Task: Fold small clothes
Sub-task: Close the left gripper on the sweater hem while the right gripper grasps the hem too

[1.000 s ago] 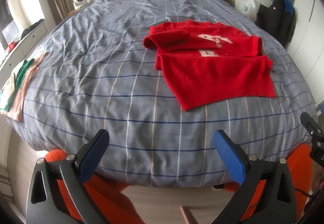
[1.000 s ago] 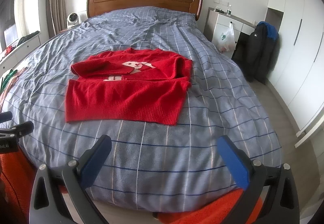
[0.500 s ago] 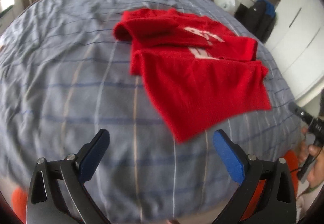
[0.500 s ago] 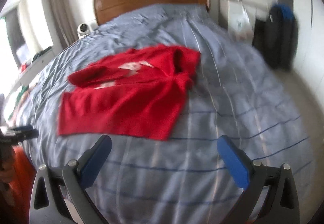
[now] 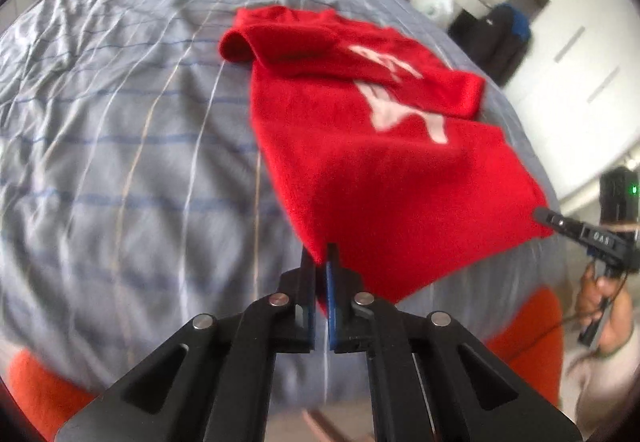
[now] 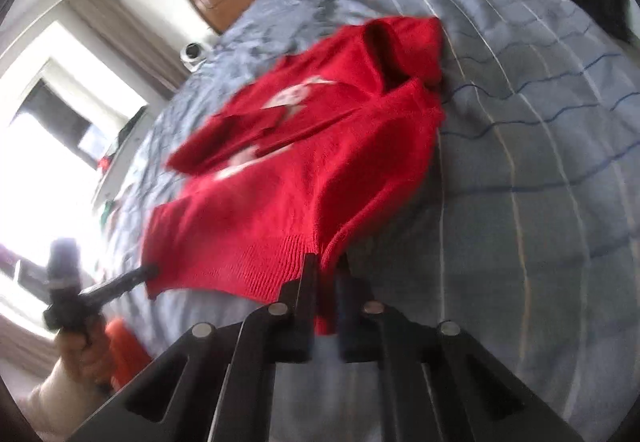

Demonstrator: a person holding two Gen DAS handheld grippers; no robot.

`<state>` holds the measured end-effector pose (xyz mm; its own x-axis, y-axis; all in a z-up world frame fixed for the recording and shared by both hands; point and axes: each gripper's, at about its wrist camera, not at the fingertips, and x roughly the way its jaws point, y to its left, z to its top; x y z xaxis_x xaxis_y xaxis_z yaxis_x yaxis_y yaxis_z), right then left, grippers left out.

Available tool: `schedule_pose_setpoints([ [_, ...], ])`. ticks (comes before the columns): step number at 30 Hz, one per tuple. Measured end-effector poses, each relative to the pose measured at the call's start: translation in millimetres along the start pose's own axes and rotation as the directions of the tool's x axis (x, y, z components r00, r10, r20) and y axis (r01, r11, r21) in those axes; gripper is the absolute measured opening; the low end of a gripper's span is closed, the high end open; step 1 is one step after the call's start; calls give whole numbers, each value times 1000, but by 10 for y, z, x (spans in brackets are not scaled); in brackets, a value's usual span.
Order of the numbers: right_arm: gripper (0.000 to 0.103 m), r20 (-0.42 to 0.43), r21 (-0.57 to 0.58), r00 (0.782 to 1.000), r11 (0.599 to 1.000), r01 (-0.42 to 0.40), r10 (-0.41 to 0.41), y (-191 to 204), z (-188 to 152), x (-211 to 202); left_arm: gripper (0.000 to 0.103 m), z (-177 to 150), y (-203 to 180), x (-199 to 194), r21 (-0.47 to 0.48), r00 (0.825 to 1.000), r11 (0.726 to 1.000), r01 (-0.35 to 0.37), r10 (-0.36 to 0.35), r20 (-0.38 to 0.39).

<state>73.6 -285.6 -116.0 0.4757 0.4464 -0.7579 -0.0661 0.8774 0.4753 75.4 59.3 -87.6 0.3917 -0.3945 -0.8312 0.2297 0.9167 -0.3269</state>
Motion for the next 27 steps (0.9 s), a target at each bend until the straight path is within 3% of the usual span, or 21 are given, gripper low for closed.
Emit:
schedule_pose_setpoints([
  [3,7,-63,-28,998,1000,9,-10,125,-261,-211,2,-237,-10,-59,16,999,1000,-1,2,-33],
  [8,7,-133,-8,983,992,126,-126,112,-646,-132,1,-415,-20,152,2,996,999,-37,37,-80],
  [11,7,-135,28,975,983,181,-176,12,-752,44,1,-469,4,309,8,991,995,-101,101,-85],
  [17,7,-139,33,958,965,259,-252,-96,-897,365,2,-475,-2,517,33,984,986,-163,165,-72],
  [27,7,-102,47,960,963,266,-260,-162,-943,412,3,-493,-110,697,103,971,968,-231,235,-33],
])
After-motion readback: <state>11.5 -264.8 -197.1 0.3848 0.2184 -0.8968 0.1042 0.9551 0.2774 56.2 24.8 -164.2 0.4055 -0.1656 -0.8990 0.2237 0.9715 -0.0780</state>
